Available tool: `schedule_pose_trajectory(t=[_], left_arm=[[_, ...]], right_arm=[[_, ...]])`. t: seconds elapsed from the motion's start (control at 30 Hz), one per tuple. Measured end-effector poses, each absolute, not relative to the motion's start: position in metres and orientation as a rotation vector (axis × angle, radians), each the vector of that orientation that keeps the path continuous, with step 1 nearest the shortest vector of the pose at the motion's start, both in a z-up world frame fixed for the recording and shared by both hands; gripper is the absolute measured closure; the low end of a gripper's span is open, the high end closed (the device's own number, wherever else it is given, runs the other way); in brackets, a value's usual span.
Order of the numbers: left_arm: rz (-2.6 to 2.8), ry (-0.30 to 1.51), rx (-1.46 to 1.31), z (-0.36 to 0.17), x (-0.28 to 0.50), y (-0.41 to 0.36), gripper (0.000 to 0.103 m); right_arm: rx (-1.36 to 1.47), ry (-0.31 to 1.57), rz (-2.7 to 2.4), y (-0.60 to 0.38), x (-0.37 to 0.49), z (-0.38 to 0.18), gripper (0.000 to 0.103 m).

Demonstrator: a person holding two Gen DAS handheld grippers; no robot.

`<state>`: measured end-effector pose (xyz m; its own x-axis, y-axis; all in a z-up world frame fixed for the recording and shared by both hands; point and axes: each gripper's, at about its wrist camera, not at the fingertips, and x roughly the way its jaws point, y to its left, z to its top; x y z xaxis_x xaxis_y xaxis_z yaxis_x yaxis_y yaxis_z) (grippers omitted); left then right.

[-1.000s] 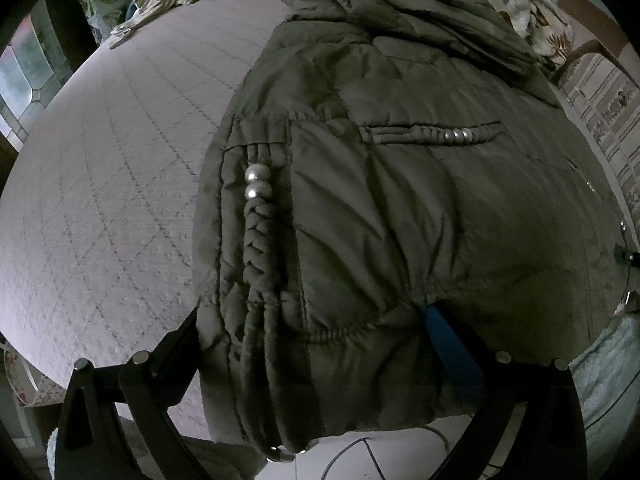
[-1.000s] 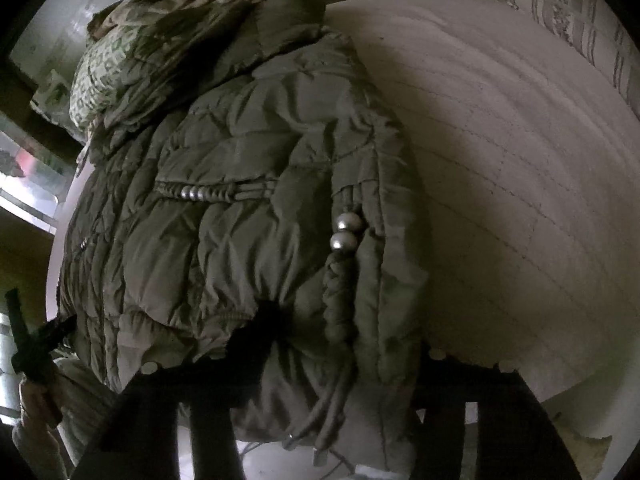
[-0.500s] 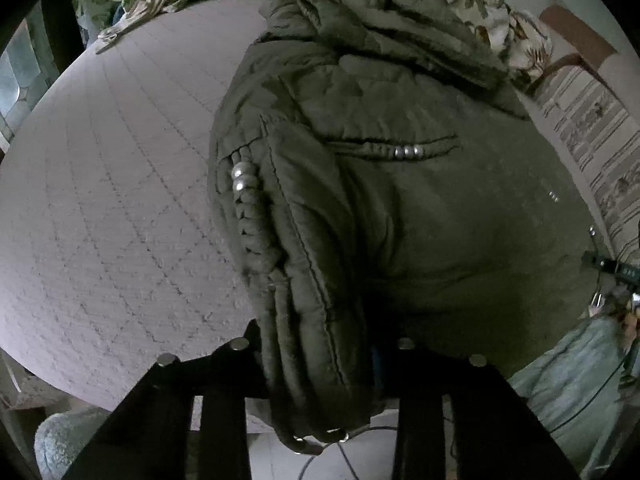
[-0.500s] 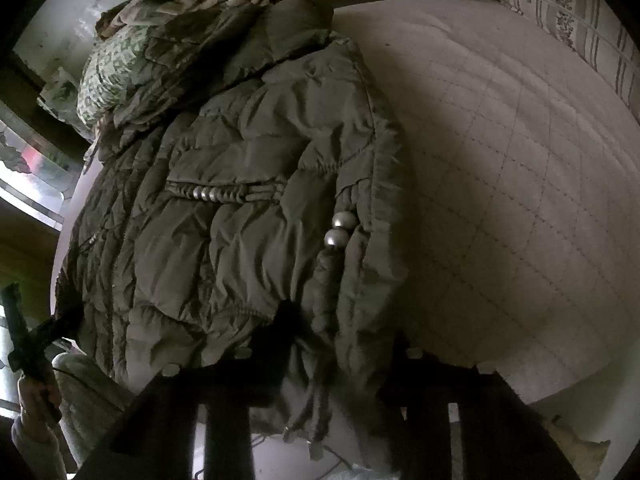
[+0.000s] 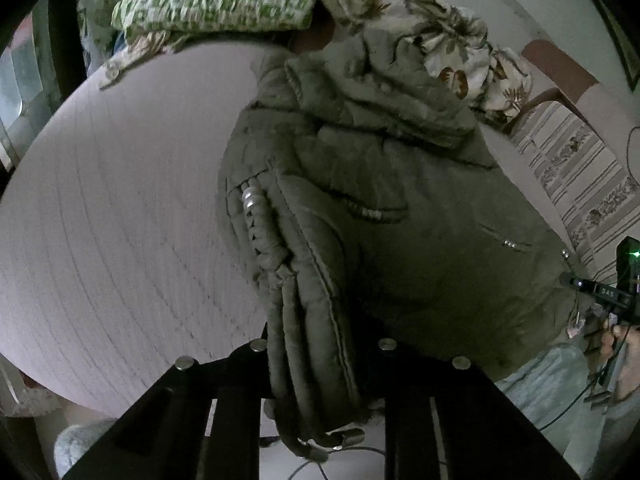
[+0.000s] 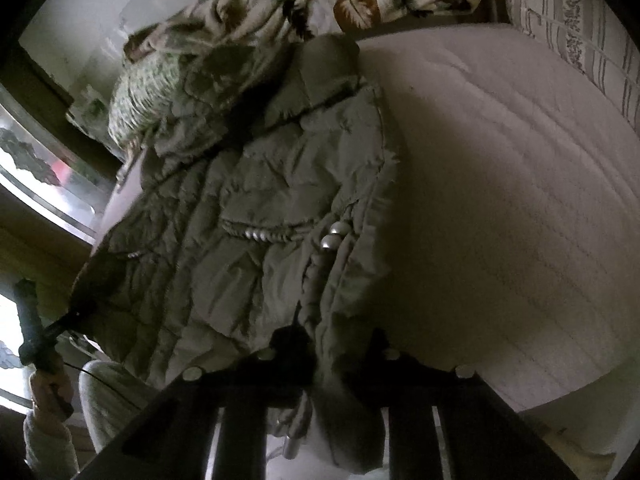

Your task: Fold large clothes

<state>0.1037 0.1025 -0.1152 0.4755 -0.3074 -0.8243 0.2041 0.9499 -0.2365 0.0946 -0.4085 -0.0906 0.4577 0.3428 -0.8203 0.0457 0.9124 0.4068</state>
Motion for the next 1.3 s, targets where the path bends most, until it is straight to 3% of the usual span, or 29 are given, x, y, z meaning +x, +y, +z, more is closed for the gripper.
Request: schedule_pose_trajectory(t=[1.3], left_arm=[[-0.288,0.936,-0.080,-0.063,0.139,0.075,0.087]], right_arm=[[0.436,0.946,0.221,-0.412,0.122,-0.027,0.085]])
